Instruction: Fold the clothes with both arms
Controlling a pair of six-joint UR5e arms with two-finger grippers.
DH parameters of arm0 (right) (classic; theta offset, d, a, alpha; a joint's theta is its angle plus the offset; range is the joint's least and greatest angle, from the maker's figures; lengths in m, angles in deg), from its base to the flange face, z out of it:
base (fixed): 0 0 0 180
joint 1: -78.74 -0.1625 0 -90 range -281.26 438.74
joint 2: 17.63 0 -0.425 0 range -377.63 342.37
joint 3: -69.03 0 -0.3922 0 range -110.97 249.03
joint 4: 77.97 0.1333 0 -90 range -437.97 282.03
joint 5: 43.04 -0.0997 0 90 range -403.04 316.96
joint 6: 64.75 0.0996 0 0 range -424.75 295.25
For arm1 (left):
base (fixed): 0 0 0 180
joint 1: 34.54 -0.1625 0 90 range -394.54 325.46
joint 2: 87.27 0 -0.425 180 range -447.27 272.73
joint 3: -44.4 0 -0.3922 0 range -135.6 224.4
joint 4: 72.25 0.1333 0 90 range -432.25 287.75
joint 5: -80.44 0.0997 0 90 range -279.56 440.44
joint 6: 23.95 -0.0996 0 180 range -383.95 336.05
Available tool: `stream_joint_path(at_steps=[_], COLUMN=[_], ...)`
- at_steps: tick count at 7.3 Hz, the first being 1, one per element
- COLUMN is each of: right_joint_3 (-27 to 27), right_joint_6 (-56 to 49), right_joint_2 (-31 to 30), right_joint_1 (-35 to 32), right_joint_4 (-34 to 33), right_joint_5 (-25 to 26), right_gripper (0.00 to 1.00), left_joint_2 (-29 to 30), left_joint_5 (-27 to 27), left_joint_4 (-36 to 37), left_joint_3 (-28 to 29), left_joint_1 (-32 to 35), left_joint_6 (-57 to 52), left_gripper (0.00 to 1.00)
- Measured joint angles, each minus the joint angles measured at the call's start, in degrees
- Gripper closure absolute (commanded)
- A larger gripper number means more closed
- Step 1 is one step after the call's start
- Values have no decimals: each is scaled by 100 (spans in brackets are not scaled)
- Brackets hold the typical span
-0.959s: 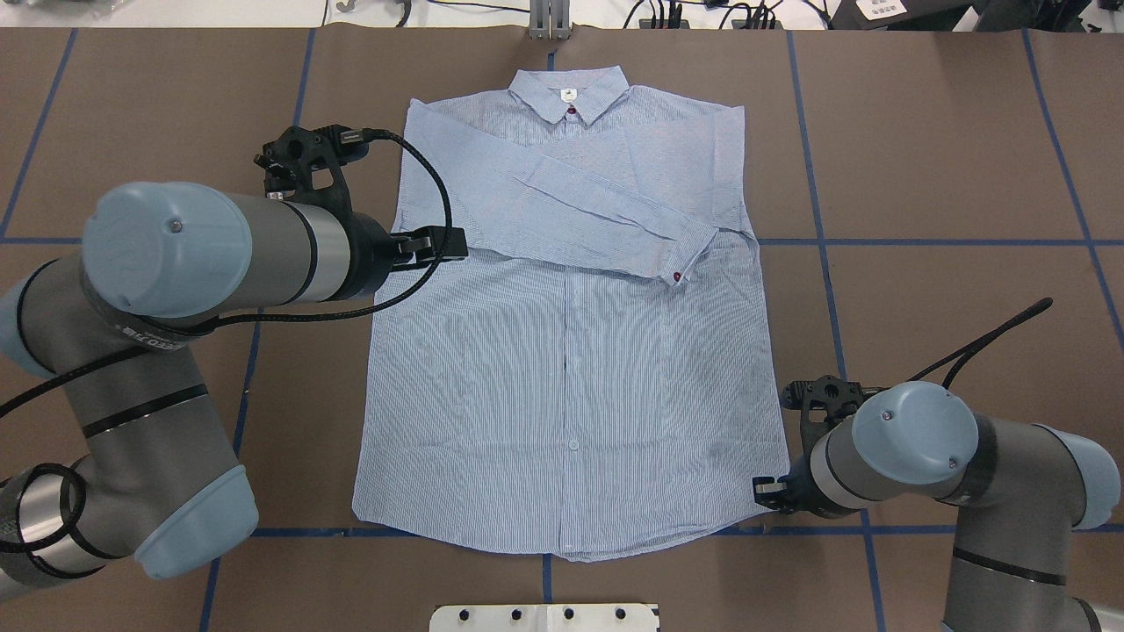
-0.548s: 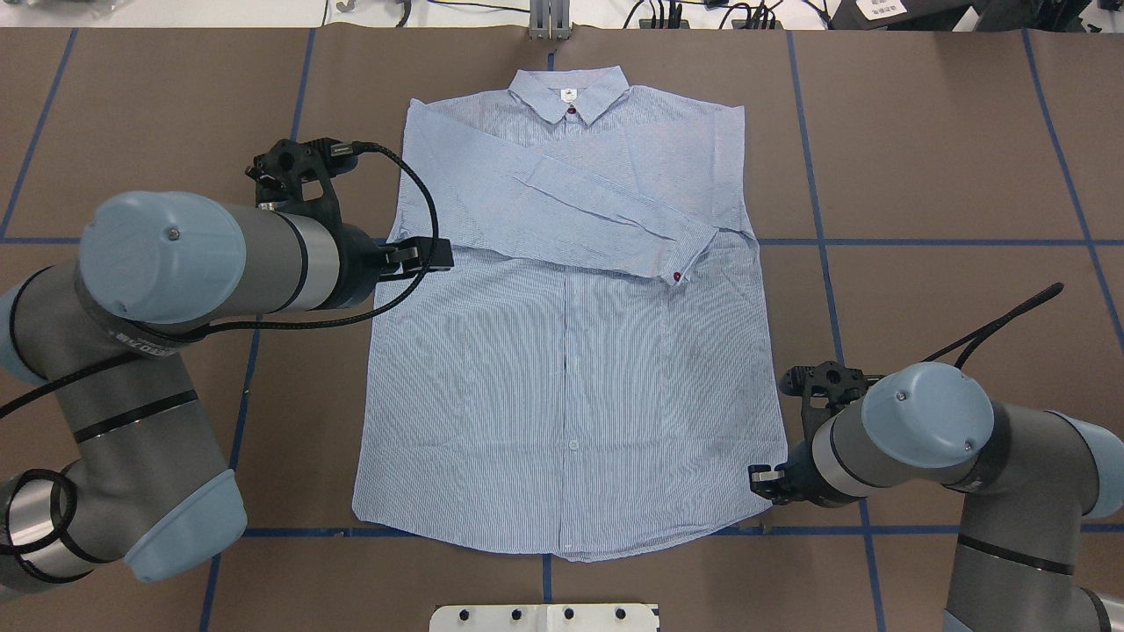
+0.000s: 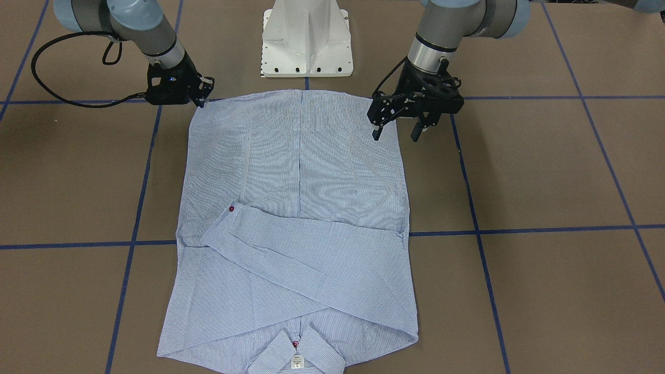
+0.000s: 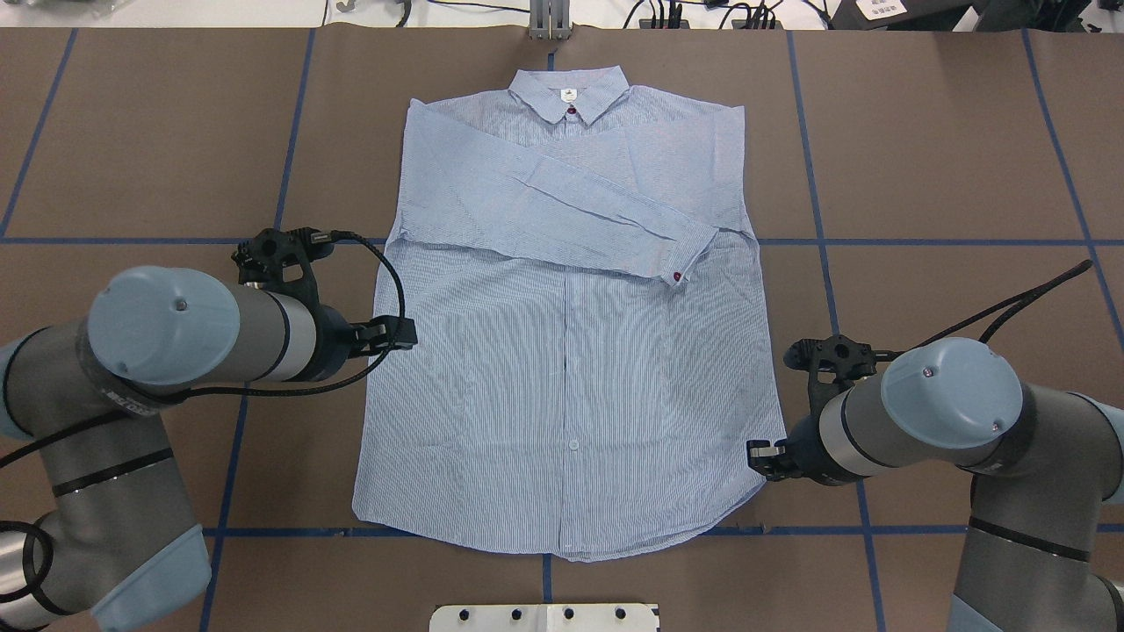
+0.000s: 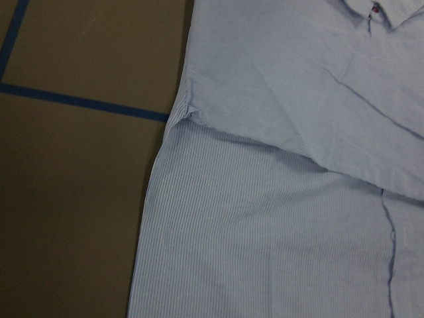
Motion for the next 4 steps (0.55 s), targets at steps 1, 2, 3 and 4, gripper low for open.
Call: stream_joint_path(at_steps=[1, 2, 3, 4], right_joint_3=[28, 43, 44, 42], right_joint_6=[0, 0, 0, 0], right_joint_2=[15, 23, 41, 71], right_joint_1=[-24, -36, -44, -51], right_joint_4=[1, 1, 0, -2], right_joint_5=[43, 85, 109, 121], right_gripper=[100, 100, 100, 100], left_joint_2=[-33, -43, -45, -58], left_joint_5=[3, 10, 18, 25], left_joint_4=[28, 170, 388, 513], left_joint_3=[1, 0, 2, 21], left_joint_1=[-226, -431, -619, -804], left_joint_6=[385, 724, 982, 1164], left_gripper=[0, 0, 0, 1])
